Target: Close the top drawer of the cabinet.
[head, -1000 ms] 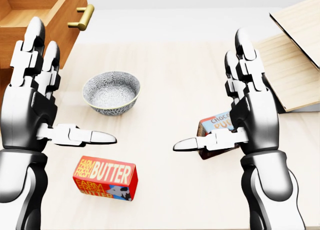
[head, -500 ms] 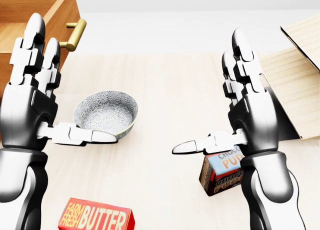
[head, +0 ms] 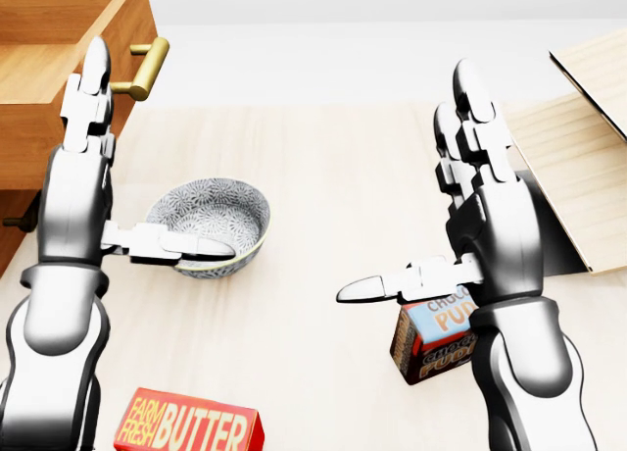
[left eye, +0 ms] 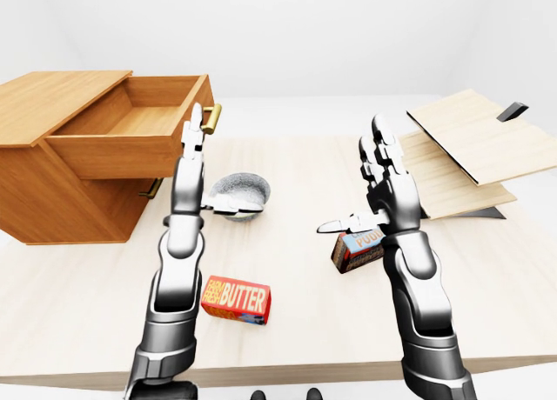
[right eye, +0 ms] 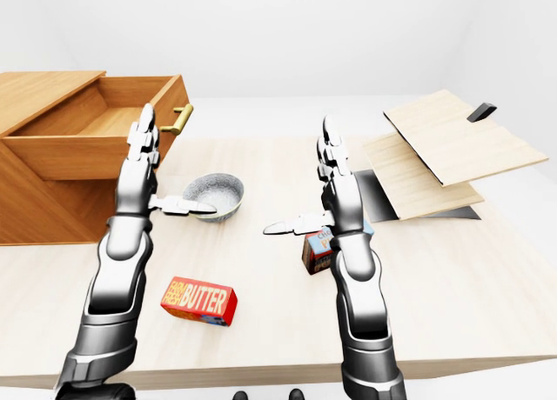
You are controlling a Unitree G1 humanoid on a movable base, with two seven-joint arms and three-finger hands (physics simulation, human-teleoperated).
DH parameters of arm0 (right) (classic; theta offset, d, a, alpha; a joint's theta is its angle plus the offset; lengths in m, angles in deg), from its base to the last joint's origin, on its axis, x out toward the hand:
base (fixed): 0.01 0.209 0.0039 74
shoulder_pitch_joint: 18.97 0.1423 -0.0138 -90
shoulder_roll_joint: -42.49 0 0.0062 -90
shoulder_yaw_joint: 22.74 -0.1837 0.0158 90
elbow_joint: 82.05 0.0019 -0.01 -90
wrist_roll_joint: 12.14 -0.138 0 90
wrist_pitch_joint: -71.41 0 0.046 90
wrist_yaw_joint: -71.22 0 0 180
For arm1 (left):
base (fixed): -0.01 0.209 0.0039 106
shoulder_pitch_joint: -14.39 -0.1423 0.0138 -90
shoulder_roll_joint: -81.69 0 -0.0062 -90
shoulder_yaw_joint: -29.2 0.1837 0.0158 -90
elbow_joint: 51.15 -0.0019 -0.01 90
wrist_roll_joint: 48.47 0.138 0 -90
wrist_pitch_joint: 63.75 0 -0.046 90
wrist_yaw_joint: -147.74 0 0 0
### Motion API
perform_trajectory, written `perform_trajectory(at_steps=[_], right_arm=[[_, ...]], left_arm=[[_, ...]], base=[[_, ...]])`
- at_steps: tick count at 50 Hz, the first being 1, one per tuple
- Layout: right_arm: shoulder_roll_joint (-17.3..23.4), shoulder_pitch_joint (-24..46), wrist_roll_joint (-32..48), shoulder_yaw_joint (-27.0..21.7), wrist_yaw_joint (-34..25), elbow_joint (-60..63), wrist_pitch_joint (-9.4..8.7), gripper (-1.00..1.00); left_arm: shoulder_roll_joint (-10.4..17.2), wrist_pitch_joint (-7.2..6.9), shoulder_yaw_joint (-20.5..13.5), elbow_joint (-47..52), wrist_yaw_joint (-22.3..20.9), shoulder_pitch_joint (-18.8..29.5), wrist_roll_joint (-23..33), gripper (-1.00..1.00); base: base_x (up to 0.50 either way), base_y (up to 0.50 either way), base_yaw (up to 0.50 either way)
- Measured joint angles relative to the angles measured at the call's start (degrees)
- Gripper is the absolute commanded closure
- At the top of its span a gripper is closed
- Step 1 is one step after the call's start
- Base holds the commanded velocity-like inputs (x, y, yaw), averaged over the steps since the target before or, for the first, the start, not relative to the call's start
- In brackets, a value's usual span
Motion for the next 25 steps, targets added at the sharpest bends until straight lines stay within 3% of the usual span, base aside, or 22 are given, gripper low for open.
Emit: perform_trajectory(at_steps=[14, 25], right_arm=[[0.1, -0.2, 0.0, -0.2, -0.1, -0.2, 0.00, -1.00], [0.1, -0.2, 0.1, -0.1, 0.0, -1.1, 0.00, -1.00]], left_arm=[[2.1, 0.00, 0.8, -18.5, 6.9, 7.2, 15.2, -1.00], [3.4, 0.00, 0.7, -26.6, 13.0, 9.0, 22.3, -1.00]], base=[[0.00, 0.00, 0.00], [0.00, 0.00, 0.00]])
